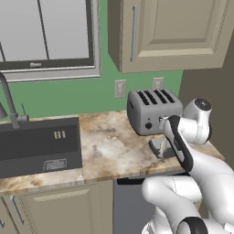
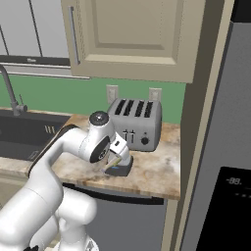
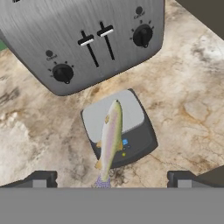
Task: Take the fish from the fridge and place it on the digital scale on the counter by the fridge. Wait a few seconds for a reading, then move it to the plate on the dining counter.
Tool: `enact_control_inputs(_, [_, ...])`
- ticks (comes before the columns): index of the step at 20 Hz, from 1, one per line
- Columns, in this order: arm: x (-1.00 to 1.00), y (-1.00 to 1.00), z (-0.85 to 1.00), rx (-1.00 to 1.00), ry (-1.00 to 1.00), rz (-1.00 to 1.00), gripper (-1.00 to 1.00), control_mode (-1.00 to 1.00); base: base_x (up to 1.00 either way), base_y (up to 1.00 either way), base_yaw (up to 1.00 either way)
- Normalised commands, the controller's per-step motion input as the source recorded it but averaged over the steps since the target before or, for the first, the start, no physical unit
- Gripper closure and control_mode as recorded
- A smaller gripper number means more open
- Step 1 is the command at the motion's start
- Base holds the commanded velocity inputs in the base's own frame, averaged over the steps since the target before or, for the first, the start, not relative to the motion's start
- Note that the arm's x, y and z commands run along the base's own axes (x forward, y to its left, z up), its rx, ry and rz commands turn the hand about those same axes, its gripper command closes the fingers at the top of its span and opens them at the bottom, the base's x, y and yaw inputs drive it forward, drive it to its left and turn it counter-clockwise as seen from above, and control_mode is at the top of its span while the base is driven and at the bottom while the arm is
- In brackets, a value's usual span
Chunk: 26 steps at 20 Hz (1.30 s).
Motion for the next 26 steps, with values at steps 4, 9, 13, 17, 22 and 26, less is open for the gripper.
enact_control_inputs(4, [0.0,0.0,0.0,0.0,0.0,0.0,-1.0,-1.0,0.0,0.0,0.0])
enact_control_inputs(9, [0.0,0.0,0.0,0.0,0.0,0.0,-1.0,-1.0,0.0,0.0,0.0])
enact_control_inputs(13, [0.0,0.0,0.0,0.0,0.0,0.0,-1.0,-1.0,0.0,0.0,0.0])
enact_control_inputs(17, [0.0,0.0,0.0,0.0,0.0,0.0,-1.0,-1.0,0.0,0.0,0.0])
enact_control_inputs(22, [0.0,0.0,0.0,0.0,0.0,0.0,-1.0,-1.0,0.0,0.0,0.0])
enact_control_inputs(26, [0.0,0.0,0.0,0.0,0.0,0.0,-1.0,-1.0,0.0,0.0,0.0])
